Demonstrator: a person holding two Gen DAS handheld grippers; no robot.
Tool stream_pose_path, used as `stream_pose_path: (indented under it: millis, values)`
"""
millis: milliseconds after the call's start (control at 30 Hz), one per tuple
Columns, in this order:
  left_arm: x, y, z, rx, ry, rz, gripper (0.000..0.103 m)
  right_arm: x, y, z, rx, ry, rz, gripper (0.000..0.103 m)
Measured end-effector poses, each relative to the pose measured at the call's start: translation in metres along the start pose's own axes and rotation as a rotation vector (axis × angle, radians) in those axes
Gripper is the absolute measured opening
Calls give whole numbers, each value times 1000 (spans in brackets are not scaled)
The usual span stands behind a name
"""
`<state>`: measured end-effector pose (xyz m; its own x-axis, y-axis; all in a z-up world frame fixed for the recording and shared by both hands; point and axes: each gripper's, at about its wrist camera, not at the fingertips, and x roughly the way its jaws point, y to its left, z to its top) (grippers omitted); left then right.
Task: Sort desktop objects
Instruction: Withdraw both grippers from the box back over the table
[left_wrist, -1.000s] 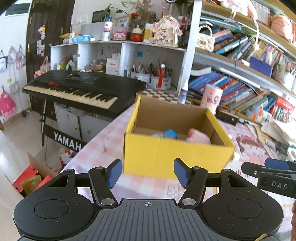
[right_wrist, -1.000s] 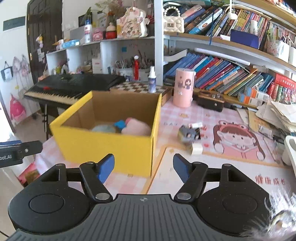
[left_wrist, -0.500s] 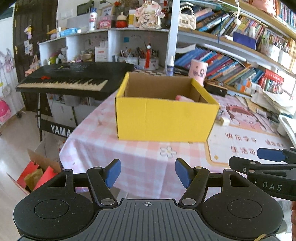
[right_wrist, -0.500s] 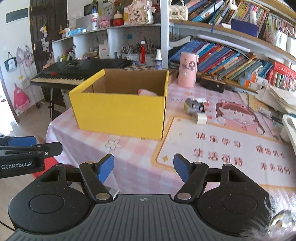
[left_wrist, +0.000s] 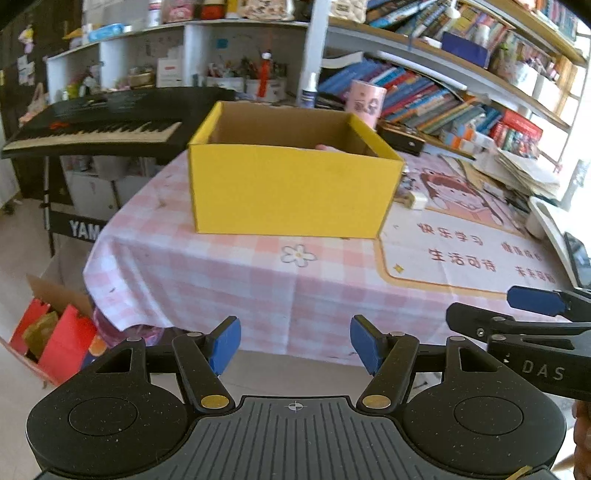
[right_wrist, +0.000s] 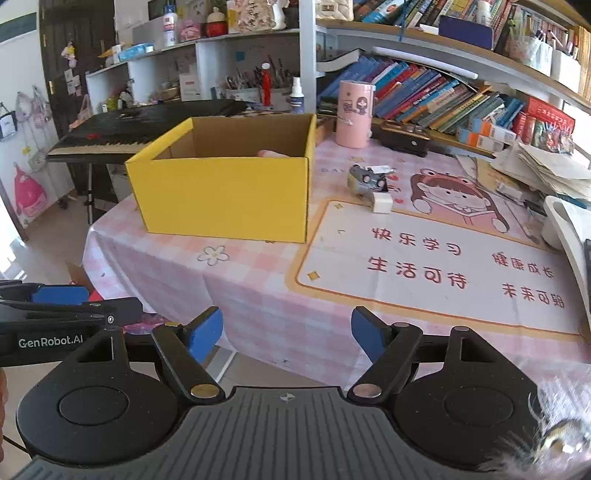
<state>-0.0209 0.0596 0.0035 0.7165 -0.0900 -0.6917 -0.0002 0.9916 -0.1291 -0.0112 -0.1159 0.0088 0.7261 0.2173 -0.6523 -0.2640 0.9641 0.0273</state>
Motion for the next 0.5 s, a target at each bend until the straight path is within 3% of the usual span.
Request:
stream_pose_path:
  millis: [500]
  values:
    - [23,-40,13,112,29,-75,67,7,-40,0,72,22,-72,75]
